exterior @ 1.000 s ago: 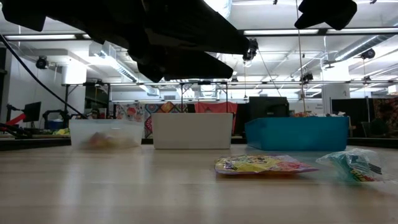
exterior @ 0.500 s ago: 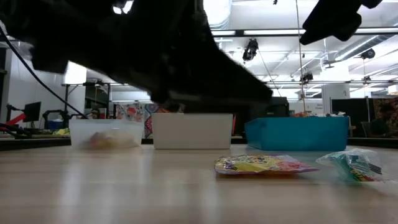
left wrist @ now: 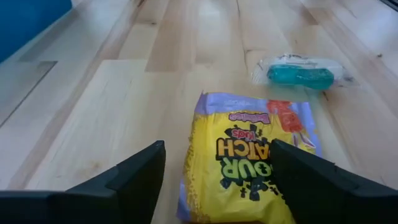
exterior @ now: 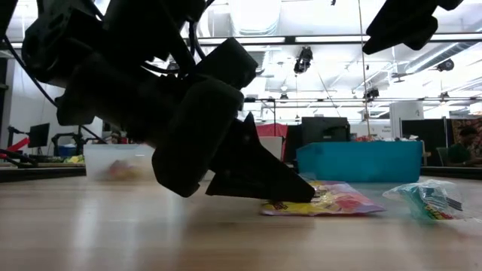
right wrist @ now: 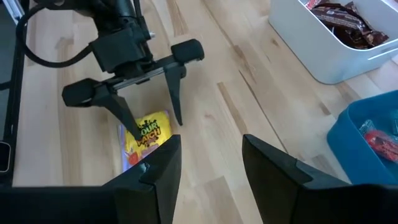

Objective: Sort candy
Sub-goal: Put the yellow candy into the transparent bin

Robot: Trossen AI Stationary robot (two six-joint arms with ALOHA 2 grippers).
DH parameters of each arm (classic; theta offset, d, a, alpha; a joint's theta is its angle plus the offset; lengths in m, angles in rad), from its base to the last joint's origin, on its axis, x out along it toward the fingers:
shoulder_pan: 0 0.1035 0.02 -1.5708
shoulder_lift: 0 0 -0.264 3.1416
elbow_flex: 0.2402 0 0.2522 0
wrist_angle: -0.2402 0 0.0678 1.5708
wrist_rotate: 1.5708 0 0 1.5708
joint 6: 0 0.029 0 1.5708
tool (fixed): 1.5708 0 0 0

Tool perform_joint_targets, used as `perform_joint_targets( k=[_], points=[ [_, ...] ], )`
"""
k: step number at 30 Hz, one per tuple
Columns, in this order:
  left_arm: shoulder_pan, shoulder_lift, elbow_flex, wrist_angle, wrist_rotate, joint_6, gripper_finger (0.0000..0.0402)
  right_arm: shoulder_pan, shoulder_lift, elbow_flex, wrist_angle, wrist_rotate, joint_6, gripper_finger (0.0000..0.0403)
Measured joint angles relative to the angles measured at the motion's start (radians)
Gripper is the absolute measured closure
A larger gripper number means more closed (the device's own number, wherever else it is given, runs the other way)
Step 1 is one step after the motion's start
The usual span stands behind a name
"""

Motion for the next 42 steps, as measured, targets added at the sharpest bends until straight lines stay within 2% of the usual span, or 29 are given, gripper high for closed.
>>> perform_joint_targets(
  k=[7,18,23,33,40,42],
  points=[
    [-0.001,0.012,0.001,-0.002,0.018,-0.022,0.0169,0.0,0.0,0.0,0.009,0.0,0.006,0.0247],
    [-0.004,0.012,-0.001,0.0,0.023,-0.014,0.0312,0.0,0.0,0.0,0.021,0.0,0.006,0.0248],
    [-0.004,0.005,-0.002,-0.001,0.021,-0.012,0.0353,0.0,0.0,0.0,0.022,0.0,0.006,0.0252],
    [-0.006,-0.088,-0.007,-0.089,0.018,0.023,0.0363,0.0,0.0,0.0,0.029,0.0,0.008,0.0255],
    [-0.004,-0.237,-0.006,-0.279,0.015,0.034,0.0363,0.0,0.0,0.0,0.038,0.0,0.007,0.0253],
    [-0.005,-0.298,-0.006,-0.365,-0.014,0.037,0.0363,0.0,0.0,0.0,0.038,0.0,0.007,0.0255]
  ],
)
